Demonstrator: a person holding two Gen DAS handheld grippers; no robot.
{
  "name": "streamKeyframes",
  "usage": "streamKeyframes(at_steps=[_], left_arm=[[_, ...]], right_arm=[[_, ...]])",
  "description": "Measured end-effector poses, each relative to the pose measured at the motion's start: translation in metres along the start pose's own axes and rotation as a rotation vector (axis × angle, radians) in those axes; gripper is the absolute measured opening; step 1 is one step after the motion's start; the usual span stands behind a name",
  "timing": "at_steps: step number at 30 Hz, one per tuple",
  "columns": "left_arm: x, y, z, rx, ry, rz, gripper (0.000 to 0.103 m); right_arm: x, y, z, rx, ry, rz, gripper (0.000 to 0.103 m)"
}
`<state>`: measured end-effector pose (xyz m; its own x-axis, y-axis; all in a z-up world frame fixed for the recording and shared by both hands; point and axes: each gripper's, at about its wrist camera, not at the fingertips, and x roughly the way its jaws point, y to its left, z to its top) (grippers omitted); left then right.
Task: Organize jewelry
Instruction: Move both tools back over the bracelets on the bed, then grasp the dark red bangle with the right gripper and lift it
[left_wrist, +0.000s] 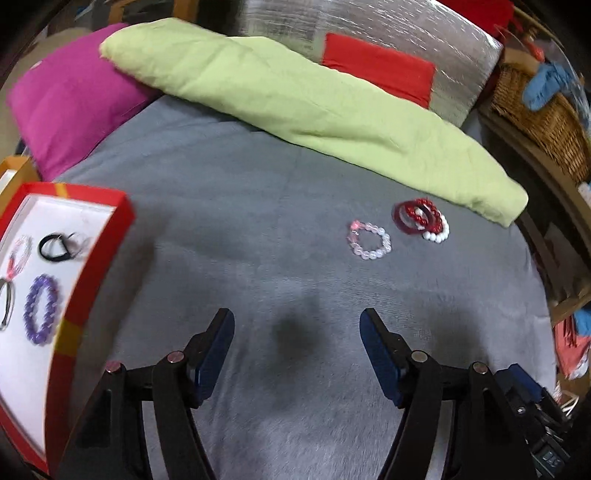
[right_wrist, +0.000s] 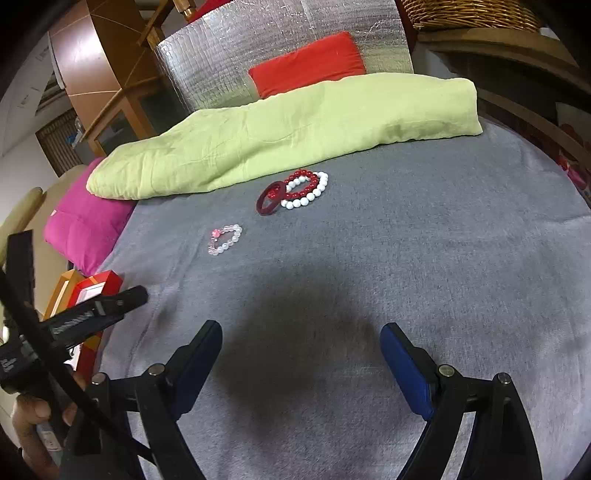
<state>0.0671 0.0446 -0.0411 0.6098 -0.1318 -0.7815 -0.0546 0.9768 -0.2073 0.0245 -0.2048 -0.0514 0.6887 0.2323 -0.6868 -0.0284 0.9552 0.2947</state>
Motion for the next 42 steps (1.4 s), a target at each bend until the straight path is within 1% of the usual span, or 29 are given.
streamKeyframes(at_steps=[2, 3, 5, 7, 9, 11, 13, 17, 19, 21, 24, 25, 27, 31, 36, 37, 39, 42], left_arm=[[0.003, -0.003, -0.002, 0.022, -0.014, 0.004, 0.071], [0.004, -0.002, -0.002, 0.029, -0.022, 0.002, 0.071], [0.006, -0.003, -0.001, 0.038, -0.032, 0.002, 0.071], [0.005, -0.003, -0.001, 0.042, -0.044, 0.001, 0.071], [0.004, -0.002, 0.0, 0.041, -0.048, 0.009, 0.071], [0.006, 0.0, 0.001, 0.027, -0.023, -0.026, 0.071], [0.009, 0.002, 0.002, 0.004, 0.001, -0.06, 0.071], [0.009, 0.009, 0.006, -0.033, -0.002, -0.051, 0.071], [0.009, 0.012, 0.007, -0.047, 0.006, -0.059, 0.071], [0.009, 0.014, 0.008, -0.06, 0.01, -0.064, 0.071], [0.008, 0.013, 0.009, -0.057, 0.016, -0.079, 0.071], [0.008, 0.012, 0.009, -0.056, 0.018, -0.08, 0.071], [0.009, 0.012, 0.009, -0.052, 0.024, -0.085, 0.071], [0.007, 0.009, 0.009, -0.047, 0.022, -0.091, 0.071], [0.009, 0.005, 0.008, -0.031, 0.026, -0.091, 0.071], [0.009, 0.005, 0.008, -0.029, 0.026, -0.09, 0.071], [0.009, 0.005, 0.008, -0.029, 0.026, -0.086, 0.071], [0.01, 0.005, 0.008, -0.028, 0.023, -0.083, 0.071]], right_arm=[[0.002, -0.001, 0.0, 0.002, -0.004, 0.01, 0.088], [0.002, 0.0, 0.0, -0.002, -0.01, 0.01, 0.085], [0.002, 0.0, 0.001, -0.009, -0.015, 0.004, 0.077], [0.004, 0.0, 0.004, -0.001, -0.012, 0.013, 0.062], [0.009, 0.004, 0.008, -0.015, 0.003, -0.001, 0.058], [0.017, 0.011, 0.015, -0.053, 0.015, -0.032, 0.056], [0.025, 0.017, 0.028, -0.08, 0.027, -0.043, 0.055], [0.046, 0.031, 0.074, -0.124, 0.037, -0.062, 0.055], [0.062, 0.036, 0.096, -0.14, 0.055, -0.089, 0.055], [0.078, 0.039, 0.113, -0.144, 0.073, -0.105, 0.055], [0.103, 0.047, 0.131, -0.191, 0.105, -0.147, 0.054], [0.11, 0.049, 0.134, -0.202, 0.113, -0.158, 0.047], [0.123, 0.049, 0.141, -0.206, 0.133, -0.171, 0.041], [0.141, 0.047, 0.144, -0.21, 0.158, -0.198, 0.04], [0.153, 0.046, 0.142, -0.204, 0.171, -0.187, 0.036], [0.155, 0.047, 0.141, -0.205, 0.174, -0.185, 0.025], [0.159, 0.048, 0.141, -0.207, 0.183, -0.181, 0.008], [0.151, 0.05, 0.139, -0.207, 0.147, -0.166, 0.008]])
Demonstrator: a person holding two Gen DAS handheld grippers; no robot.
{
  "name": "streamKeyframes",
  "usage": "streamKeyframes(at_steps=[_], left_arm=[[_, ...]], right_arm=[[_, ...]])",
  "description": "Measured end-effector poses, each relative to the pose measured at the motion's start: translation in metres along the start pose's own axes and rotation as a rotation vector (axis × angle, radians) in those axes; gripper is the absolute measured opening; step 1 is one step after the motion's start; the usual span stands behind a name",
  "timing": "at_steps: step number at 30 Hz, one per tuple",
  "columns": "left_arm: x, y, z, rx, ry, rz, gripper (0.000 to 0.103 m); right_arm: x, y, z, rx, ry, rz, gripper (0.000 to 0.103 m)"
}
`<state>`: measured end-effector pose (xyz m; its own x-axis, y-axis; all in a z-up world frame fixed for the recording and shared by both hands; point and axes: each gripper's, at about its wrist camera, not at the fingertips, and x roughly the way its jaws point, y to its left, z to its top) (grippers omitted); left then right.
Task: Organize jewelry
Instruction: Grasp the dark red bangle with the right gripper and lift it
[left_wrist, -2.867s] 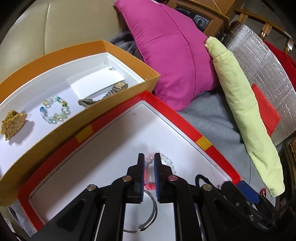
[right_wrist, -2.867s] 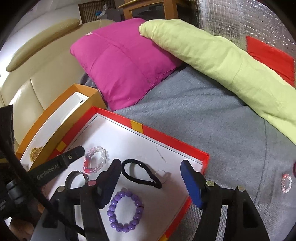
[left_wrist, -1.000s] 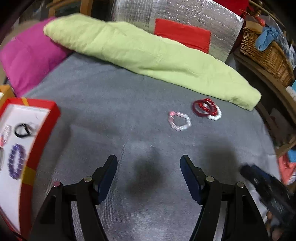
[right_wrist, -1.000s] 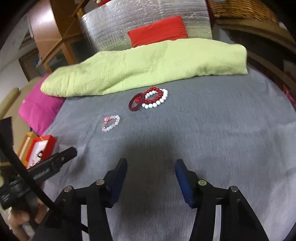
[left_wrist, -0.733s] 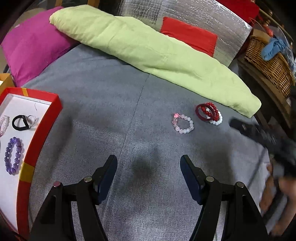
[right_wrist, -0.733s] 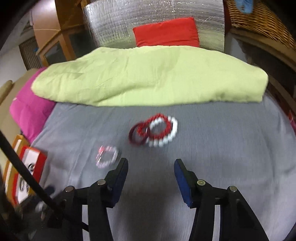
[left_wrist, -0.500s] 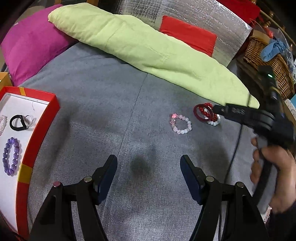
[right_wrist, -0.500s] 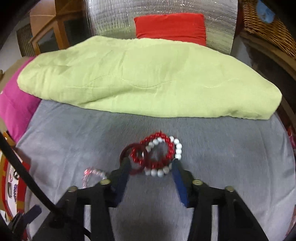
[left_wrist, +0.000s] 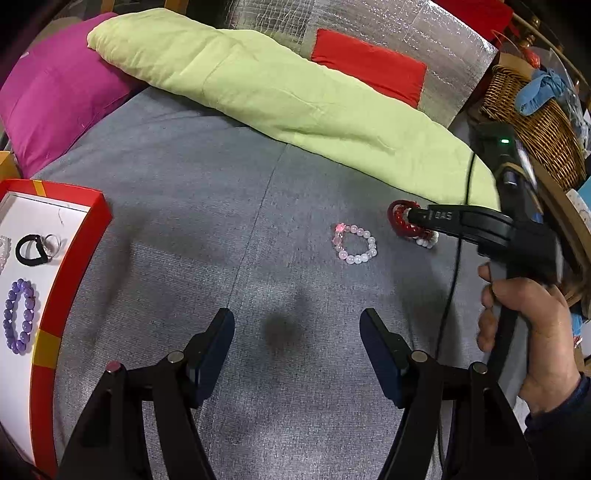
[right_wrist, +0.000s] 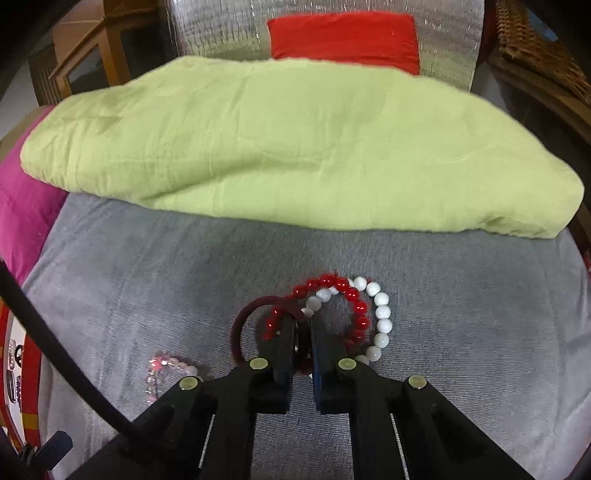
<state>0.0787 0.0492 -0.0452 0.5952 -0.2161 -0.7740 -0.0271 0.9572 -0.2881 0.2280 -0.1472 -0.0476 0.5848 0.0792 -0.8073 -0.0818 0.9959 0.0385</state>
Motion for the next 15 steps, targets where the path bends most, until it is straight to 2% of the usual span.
streamKeyframes(at_steps=[7, 11, 15], left_arm=[[-0.002, -0.005, 0.001, 0.02, -0.023, 0.023, 0.071], [-0.001, -0.006, 0.0, 0.03, -0.034, 0.039, 0.071], [0.001, -0.009, -0.001, 0.051, -0.052, 0.059, 0.071]], right_arm=[[-0.053, -0.016, -0.024, 0.034, -0.09, 0.062, 0.006], [-0.082, -0.035, -0.061, 0.085, -0.112, 0.114, 0.006], [-0.093, -0.048, -0.101, 0.155, -0.118, 0.174, 0.006]])
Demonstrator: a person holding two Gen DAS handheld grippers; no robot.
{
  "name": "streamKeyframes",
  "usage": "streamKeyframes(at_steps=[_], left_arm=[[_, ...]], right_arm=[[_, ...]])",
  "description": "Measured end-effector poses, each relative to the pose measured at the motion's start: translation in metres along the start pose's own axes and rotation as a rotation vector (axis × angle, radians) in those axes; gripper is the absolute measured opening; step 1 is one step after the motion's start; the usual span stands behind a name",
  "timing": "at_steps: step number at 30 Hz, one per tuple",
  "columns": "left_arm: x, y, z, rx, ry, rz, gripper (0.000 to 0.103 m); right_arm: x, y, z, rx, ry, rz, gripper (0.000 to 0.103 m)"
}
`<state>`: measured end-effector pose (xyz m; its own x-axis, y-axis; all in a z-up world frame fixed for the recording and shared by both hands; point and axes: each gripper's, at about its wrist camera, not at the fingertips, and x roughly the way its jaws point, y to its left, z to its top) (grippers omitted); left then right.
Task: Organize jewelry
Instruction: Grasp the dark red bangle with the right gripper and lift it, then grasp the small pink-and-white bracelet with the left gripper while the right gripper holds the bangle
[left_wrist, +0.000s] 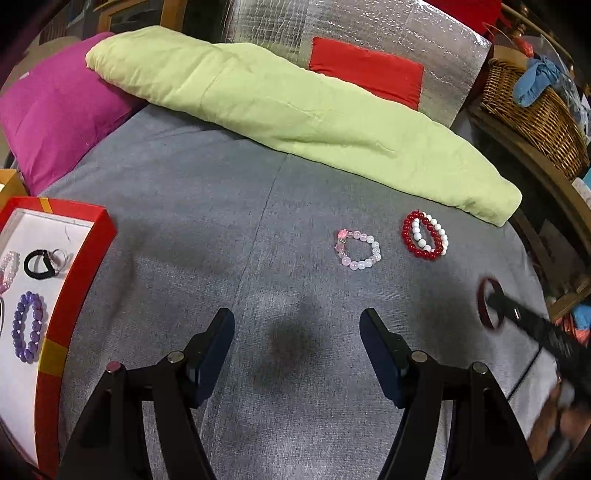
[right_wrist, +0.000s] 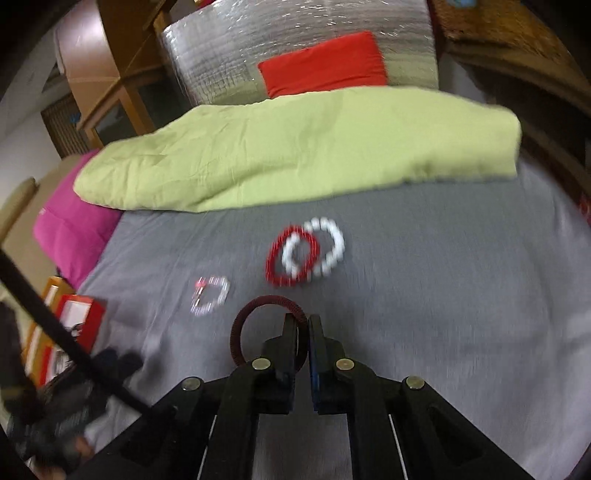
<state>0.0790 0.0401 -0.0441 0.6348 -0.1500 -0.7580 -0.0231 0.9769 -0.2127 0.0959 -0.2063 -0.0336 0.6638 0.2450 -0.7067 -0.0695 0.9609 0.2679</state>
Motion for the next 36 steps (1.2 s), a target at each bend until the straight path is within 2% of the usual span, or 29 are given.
streamKeyframes(at_steps=[5, 12, 14, 15, 17, 18, 19, 22, 26, 31, 36], left_arm=[[0.003, -0.011, 0.003, 0.056, -0.023, 0.03, 0.071], [0.037, -0.044, 0.039, 0.08, 0.016, 0.089, 0.071], [0.054, -0.05, 0.05, 0.063, 0.034, 0.105, 0.067], [0.06, -0.052, 0.052, 0.057, 0.038, 0.106, 0.061], [0.082, -0.053, 0.055, 0.062, 0.102, 0.139, 0.02], [0.089, -0.052, 0.053, 0.05, 0.144, 0.145, 0.007], [0.085, -0.051, 0.051, 0.041, 0.114, 0.139, 0.007], [0.069, -0.051, 0.041, 0.077, 0.098, 0.105, 0.007], [0.029, -0.038, 0.017, 0.101, 0.035, 0.04, 0.007], [-0.013, -0.021, -0.01, 0.123, -0.034, -0.006, 0.007], [-0.018, -0.015, -0.011, 0.126, -0.069, -0.032, 0.007]], right_arm=[[-0.008, -0.014, -0.028, 0.08, -0.018, 0.088, 0.006], [-0.017, -0.022, -0.027, 0.119, -0.037, 0.172, 0.007], [-0.02, -0.024, -0.027, 0.121, -0.045, 0.177, 0.006], [-0.021, -0.024, -0.026, 0.119, -0.05, 0.174, 0.006], [-0.022, -0.026, -0.024, 0.128, -0.053, 0.183, 0.006], [-0.022, -0.028, -0.023, 0.134, -0.054, 0.19, 0.006], [-0.022, -0.029, -0.021, 0.139, -0.058, 0.194, 0.006], [-0.024, -0.032, -0.018, 0.152, -0.067, 0.203, 0.006], [-0.027, -0.034, -0.017, 0.158, -0.079, 0.203, 0.006], [-0.026, -0.029, -0.02, 0.143, -0.078, 0.186, 0.006], [-0.026, -0.019, -0.023, 0.097, -0.088, 0.156, 0.006]])
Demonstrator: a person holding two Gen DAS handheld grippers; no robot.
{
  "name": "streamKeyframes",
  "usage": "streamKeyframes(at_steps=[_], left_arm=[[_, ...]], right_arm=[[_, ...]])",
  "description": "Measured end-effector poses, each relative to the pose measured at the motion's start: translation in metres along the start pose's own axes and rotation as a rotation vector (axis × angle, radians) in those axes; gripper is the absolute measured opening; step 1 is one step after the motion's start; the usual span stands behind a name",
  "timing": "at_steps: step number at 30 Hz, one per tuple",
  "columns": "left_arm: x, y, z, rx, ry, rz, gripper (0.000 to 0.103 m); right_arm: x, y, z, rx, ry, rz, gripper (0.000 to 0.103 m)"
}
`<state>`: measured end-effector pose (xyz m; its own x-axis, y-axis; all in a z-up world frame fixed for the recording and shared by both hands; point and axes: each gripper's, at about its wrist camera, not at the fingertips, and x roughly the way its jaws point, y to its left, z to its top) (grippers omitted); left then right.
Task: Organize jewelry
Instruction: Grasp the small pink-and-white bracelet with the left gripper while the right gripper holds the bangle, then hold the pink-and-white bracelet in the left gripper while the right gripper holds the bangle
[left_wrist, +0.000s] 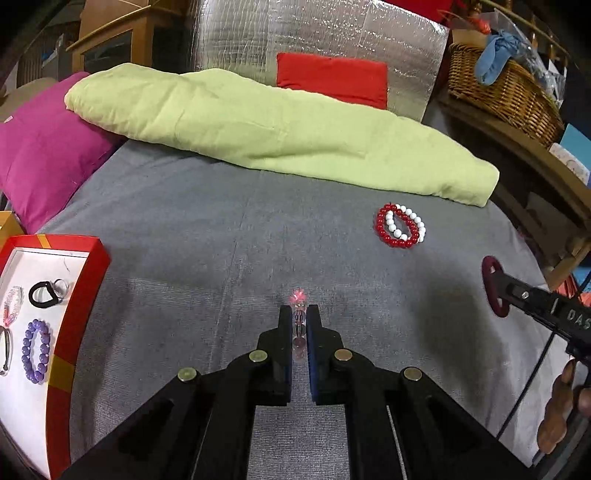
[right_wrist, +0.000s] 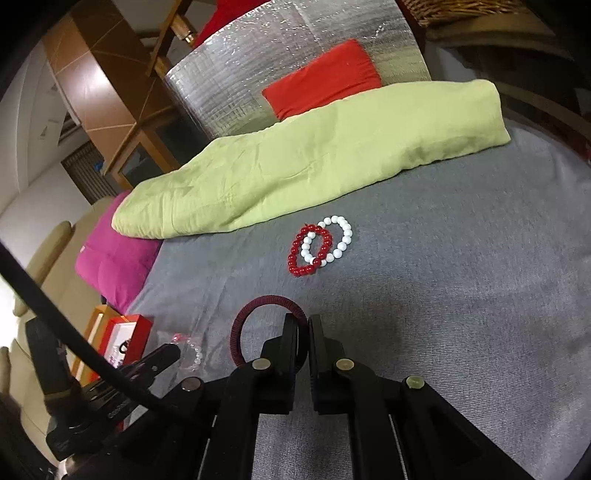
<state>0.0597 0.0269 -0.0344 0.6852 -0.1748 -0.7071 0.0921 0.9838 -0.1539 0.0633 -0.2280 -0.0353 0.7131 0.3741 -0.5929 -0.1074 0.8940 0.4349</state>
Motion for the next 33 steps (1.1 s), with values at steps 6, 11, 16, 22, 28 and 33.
streamKeyframes(at_steps=[6, 11, 16, 22, 28, 33], left_arm=[[0.002, 0.002, 0.004, -0.015, -0.007, -0.019, 0.007], [-0.004, 0.001, 0.005, -0.028, -0.019, -0.045, 0.007], [-0.006, -0.003, 0.004, -0.018, -0.036, -0.053, 0.007], [-0.001, -0.008, 0.002, 0.001, -0.031, -0.044, 0.007], [0.0, -0.005, 0.003, -0.007, -0.031, -0.034, 0.007], [0.001, -0.002, 0.004, -0.016, -0.029, -0.019, 0.007]], right_arm=[[0.009, 0.01, -0.006, -0.049, 0.019, -0.027, 0.006], [0.014, 0.012, -0.01, -0.065, 0.035, -0.033, 0.007], [0.014, 0.013, -0.01, -0.069, 0.034, -0.022, 0.006], [0.012, 0.011, -0.008, -0.058, 0.032, -0.01, 0.007], [0.013, 0.013, -0.009, -0.062, 0.036, -0.013, 0.007], [0.016, 0.013, -0.009, -0.064, 0.041, -0.02, 0.007]])
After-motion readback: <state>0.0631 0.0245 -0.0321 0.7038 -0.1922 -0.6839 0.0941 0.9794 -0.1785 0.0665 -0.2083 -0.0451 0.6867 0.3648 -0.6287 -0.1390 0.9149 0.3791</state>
